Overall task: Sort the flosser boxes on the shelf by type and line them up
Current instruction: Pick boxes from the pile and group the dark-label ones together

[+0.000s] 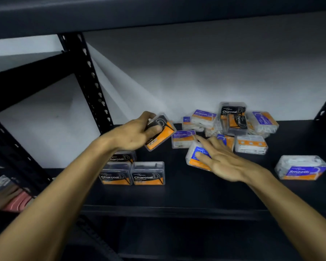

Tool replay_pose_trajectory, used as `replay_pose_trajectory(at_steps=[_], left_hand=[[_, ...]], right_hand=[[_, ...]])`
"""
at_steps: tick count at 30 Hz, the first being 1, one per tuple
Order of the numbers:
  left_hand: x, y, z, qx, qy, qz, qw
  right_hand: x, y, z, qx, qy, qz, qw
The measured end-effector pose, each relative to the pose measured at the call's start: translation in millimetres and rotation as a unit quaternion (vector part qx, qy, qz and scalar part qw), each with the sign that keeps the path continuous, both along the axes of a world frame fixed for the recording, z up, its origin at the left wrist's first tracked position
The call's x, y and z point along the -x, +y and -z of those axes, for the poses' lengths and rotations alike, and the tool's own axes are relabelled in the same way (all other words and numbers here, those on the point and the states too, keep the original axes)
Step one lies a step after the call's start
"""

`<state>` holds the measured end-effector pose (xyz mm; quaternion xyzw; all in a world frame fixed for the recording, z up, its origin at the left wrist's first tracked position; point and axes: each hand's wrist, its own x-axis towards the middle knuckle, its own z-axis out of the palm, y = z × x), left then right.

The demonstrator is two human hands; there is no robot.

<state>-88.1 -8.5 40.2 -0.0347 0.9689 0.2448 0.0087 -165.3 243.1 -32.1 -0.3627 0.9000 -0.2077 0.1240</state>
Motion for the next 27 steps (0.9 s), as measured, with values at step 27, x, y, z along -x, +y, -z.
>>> replay_pose_trajectory(at_steps=[27], left_hand=[[25,-24,46,0.174,-0.099,0.06,0.978]], right_hand=[[-14,-33,1,-0.032,0.121,-0.055,0.991]])
